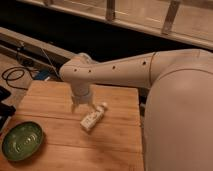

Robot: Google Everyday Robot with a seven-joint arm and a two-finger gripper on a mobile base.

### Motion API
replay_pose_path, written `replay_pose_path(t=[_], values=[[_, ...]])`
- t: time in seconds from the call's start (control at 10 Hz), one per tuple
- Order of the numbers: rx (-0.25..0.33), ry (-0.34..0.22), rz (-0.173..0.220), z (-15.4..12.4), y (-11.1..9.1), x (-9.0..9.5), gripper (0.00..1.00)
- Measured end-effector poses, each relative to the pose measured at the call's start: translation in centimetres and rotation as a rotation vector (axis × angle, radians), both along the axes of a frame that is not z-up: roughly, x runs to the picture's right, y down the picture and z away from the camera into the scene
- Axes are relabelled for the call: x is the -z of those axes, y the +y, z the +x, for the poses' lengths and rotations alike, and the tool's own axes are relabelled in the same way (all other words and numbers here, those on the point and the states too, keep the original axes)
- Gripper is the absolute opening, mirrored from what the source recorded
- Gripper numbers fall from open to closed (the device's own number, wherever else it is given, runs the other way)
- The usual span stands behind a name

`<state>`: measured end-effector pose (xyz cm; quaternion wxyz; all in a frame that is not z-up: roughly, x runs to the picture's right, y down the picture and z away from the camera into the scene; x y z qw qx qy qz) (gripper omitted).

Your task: Place the bottle in the ceramic bowl

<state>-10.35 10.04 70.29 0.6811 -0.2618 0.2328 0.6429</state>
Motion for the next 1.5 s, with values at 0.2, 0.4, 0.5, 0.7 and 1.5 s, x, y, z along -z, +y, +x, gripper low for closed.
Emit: replay_pose_path(t=[0.2, 0.4, 0.5, 0.7, 1.5], values=[[0.0, 0.0, 0.0, 0.0, 0.0, 0.0, 0.65], [0.0, 0.0, 0.0, 0.0, 0.0, 0.0, 0.65], [0.0, 0.0, 0.0, 0.0, 0.0, 0.0, 0.65], [0.0, 0.0, 0.0, 0.0, 0.0, 0.0, 0.65], [-0.277, 0.028, 0.105, 2.3, 0.7, 0.4, 0.65]])
